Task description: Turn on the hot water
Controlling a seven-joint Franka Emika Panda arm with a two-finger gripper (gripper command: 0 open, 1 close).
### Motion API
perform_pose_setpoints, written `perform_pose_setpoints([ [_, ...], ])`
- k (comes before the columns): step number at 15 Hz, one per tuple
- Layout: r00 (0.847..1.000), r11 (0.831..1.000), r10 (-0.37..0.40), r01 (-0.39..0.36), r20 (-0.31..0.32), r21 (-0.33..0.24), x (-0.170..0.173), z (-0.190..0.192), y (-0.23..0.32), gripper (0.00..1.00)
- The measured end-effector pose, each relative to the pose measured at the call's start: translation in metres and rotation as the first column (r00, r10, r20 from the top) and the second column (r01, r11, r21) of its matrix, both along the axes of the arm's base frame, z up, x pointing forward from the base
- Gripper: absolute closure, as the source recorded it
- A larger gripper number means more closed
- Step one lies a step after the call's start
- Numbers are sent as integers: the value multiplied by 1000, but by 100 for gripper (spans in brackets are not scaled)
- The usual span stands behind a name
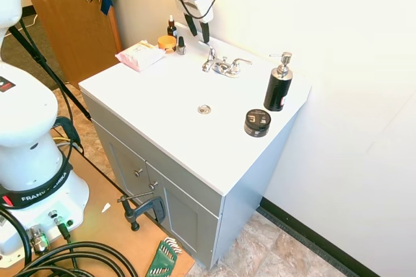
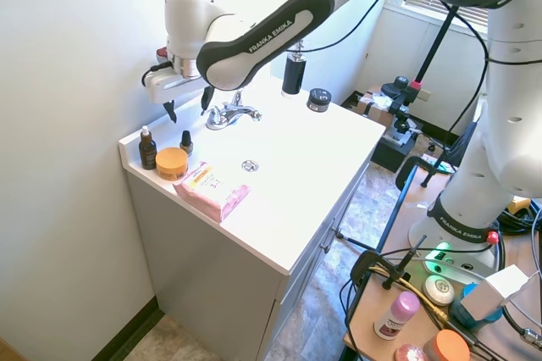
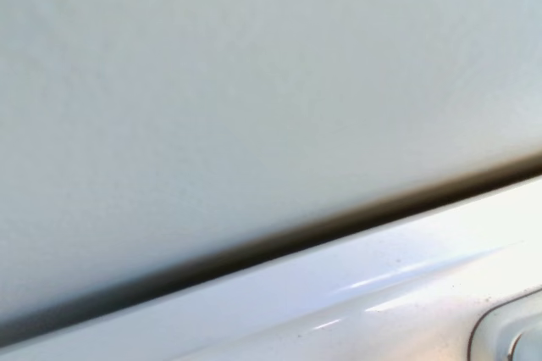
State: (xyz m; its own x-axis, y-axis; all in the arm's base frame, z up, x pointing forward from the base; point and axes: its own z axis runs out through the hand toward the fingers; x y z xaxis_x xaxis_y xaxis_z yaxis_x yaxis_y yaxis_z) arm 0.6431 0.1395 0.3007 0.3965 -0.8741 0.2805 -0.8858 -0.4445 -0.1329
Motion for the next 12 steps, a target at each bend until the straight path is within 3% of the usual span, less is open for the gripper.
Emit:
perform_pose_setpoints([
  [5,1000,1000,5,-4,-21,9,-7,-5,4,0],
  [12,996,998,-37,41,-76,56,-74,-4,-37,0],
])
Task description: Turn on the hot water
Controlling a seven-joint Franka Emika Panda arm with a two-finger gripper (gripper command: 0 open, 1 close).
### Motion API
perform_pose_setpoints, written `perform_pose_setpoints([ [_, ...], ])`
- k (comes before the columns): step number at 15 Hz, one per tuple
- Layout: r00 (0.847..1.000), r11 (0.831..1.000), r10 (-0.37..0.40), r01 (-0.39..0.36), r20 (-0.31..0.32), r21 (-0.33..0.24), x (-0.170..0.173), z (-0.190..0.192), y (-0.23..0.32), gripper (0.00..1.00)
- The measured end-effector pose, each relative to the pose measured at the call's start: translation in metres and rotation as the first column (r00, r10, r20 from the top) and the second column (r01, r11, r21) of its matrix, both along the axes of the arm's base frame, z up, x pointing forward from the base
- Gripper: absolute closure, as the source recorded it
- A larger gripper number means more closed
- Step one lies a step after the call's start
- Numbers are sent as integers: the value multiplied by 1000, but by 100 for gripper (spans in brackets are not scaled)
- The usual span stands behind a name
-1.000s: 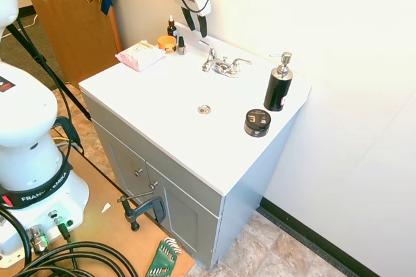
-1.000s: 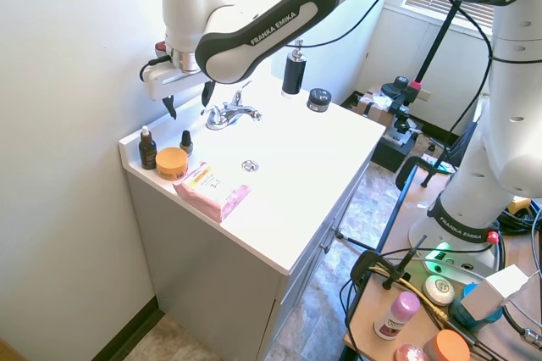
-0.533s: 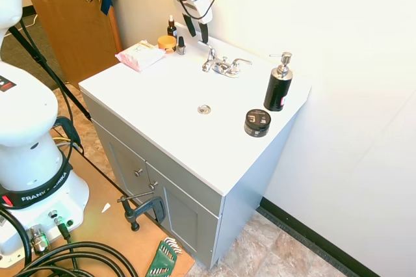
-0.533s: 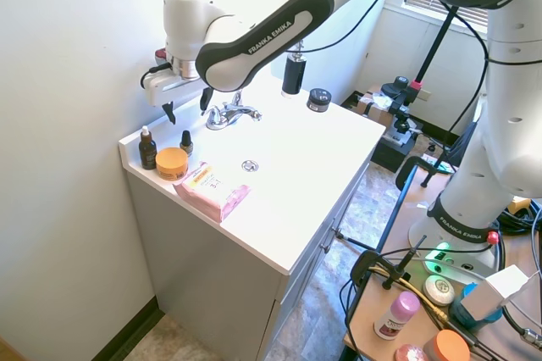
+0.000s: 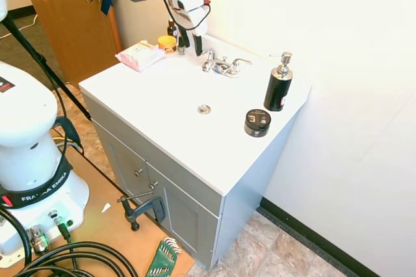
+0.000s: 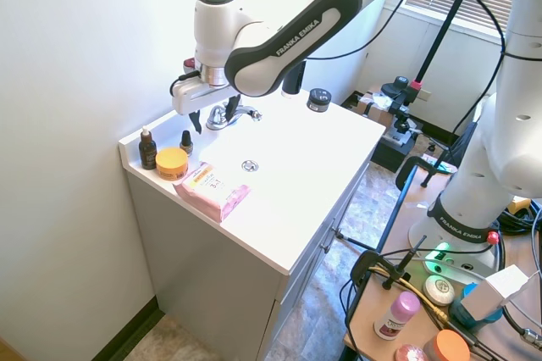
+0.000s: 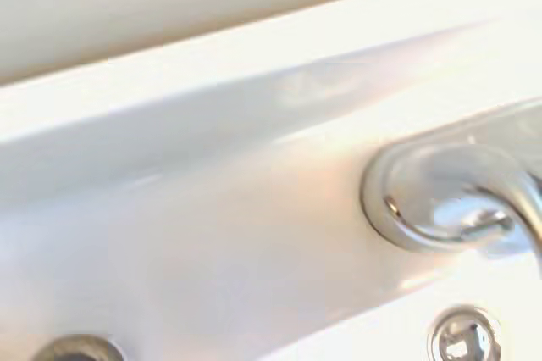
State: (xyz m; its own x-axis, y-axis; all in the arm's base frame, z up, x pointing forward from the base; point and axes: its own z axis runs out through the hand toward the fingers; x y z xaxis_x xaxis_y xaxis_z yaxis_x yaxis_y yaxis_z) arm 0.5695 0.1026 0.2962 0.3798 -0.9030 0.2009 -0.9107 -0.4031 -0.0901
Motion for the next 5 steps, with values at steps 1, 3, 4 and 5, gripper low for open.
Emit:
perform_pose_setpoints([
  [1,1000,1000,-3,4,-4,12,-9,5,-8,0],
  [3,999,998,27,-25,-33,62,-29,14,-18,0],
  [4,998,995,48,-44,-48,88,-40,21,-20,0],
  [5,995,991,84,-78,-56,111,-52,30,-21,0],
])
